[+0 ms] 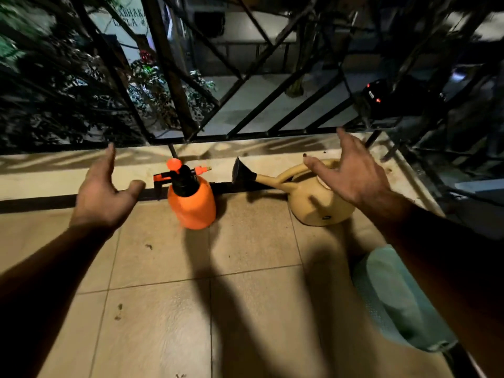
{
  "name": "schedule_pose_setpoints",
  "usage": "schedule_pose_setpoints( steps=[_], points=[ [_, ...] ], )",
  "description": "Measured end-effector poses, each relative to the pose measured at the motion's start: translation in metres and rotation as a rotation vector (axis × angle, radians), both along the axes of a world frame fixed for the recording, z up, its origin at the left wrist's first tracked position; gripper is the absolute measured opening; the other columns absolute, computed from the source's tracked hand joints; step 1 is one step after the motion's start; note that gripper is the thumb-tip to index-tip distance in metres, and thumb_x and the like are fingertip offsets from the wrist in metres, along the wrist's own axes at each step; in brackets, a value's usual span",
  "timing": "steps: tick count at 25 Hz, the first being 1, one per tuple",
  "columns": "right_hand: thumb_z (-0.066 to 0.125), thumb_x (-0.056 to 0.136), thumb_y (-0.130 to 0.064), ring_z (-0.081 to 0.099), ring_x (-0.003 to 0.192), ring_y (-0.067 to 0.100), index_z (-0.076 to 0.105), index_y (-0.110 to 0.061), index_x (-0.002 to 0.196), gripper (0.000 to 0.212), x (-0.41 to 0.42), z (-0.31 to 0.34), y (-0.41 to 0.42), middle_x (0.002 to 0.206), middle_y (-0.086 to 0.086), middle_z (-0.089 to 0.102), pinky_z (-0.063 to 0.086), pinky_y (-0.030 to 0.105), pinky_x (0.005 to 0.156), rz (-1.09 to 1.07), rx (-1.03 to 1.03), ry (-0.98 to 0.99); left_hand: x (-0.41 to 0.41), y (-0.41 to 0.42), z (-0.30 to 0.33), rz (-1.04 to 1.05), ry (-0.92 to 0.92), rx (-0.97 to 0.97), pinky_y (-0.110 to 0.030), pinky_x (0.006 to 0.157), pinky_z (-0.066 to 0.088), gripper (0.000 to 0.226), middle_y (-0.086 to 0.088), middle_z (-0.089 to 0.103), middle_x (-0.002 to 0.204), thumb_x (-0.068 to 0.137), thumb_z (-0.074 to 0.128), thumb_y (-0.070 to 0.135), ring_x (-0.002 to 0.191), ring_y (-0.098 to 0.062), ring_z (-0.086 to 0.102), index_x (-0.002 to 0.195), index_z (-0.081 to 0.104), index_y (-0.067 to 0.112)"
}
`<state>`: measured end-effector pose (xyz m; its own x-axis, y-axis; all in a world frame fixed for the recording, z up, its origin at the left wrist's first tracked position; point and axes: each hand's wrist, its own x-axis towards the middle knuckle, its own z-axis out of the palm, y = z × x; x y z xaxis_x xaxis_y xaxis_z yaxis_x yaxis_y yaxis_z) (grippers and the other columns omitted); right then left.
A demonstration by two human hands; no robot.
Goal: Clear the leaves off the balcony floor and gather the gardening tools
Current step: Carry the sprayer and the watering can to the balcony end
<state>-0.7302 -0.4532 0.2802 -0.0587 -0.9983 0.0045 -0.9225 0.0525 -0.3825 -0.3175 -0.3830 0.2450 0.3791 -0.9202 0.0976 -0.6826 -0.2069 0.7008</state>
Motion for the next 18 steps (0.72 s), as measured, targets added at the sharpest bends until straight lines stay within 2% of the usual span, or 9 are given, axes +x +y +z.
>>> schedule_pose_setpoints(
  steps=[5, 7, 9, 13, 15, 18],
  points=[
    [0.045, 0.078, -0.088, 0.026, 0.15, 0.028, 0.015, -0.025, 0.159, 0.107, 0.038, 0.114, 0.021, 0.167, 0.005, 0.018, 0.033, 0.055, 0.115, 0.06, 0.008, -0.129, -0.027, 0.004, 0.123, -0.185, 0.01, 0.014, -0.042, 0.122, 0.023, 0.088, -0.002, 0.028, 0.162, 0.082, 0.058, 0.053, 0.149, -0.018, 0.026, 0.158, 0.021, 0.029],
    [0.049, 0.08, -0.085, 0.028, 0.148, 0.027, 0.017, -0.025, 0.159, 0.105, 0.055, 0.162, 0.034, 0.166, 0.005, 0.02, 0.034, 0.051, 0.115, 0.086, 0.003, -0.187, -0.04, 0.011, 0.178, -0.249, 0.0, 0.012, -0.034, 0.121, 0.021, 0.087, -0.001, 0.027, 0.163, 0.084, 0.058, 0.053, 0.148, -0.015, 0.025, 0.158, 0.022, 0.026],
    [0.053, 0.082, -0.08, 0.033, 0.146, 0.026, 0.022, -0.024, 0.158, 0.099, 0.075, 0.212, 0.048, 0.163, 0.005, 0.026, 0.036, 0.045, 0.113, 0.111, -0.006, -0.231, -0.047, 0.019, 0.231, -0.254, 0.038, 0.007, -0.026, 0.118, 0.019, 0.087, 0.001, 0.028, 0.162, 0.082, 0.058, 0.053, 0.148, -0.012, 0.026, 0.158, 0.025, 0.024],
    [0.06, 0.083, -0.072, 0.044, 0.138, 0.025, 0.036, -0.019, 0.152, 0.09, 0.122, 0.329, 0.085, 0.152, 0.008, 0.042, 0.041, 0.04, 0.111, 0.182, -0.025, -0.308, -0.045, 0.053, 0.362, -0.248, 0.168, 0.02, -0.025, 0.117, 0.025, 0.089, 0.006, 0.033, 0.159, 0.074, 0.056, 0.053, 0.141, -0.002, 0.03, 0.156, 0.03, 0.028],
    [0.065, 0.084, -0.065, 0.044, 0.137, 0.023, 0.038, -0.017, 0.151, 0.087, 0.149, 0.391, 0.105, 0.151, 0.008, 0.044, 0.04, 0.035, 0.11, 0.233, -0.001, -0.36, -0.036, 0.076, 0.428, -0.216, 0.206, 0.0, -0.023, 0.115, 0.026, 0.092, 0.008, 0.034, 0.159, 0.071, 0.055, 0.057, 0.137, 0.003, 0.031, 0.156, 0.031, 0.028],
    [0.069, 0.084, -0.058, 0.043, 0.137, 0.02, 0.039, -0.017, 0.151, 0.084, 0.182, 0.466, 0.128, 0.152, 0.005, 0.043, 0.037, 0.029, 0.107, 0.331, -0.007, -0.443, -0.023, 0.112, 0.5, -0.163, 0.224, -0.007, -0.027, 0.116, 0.03, 0.095, 0.01, 0.033, 0.159, 0.07, 0.053, 0.064, 0.139, 0.001, 0.032, 0.156, 0.03, 0.03]
  ],
)
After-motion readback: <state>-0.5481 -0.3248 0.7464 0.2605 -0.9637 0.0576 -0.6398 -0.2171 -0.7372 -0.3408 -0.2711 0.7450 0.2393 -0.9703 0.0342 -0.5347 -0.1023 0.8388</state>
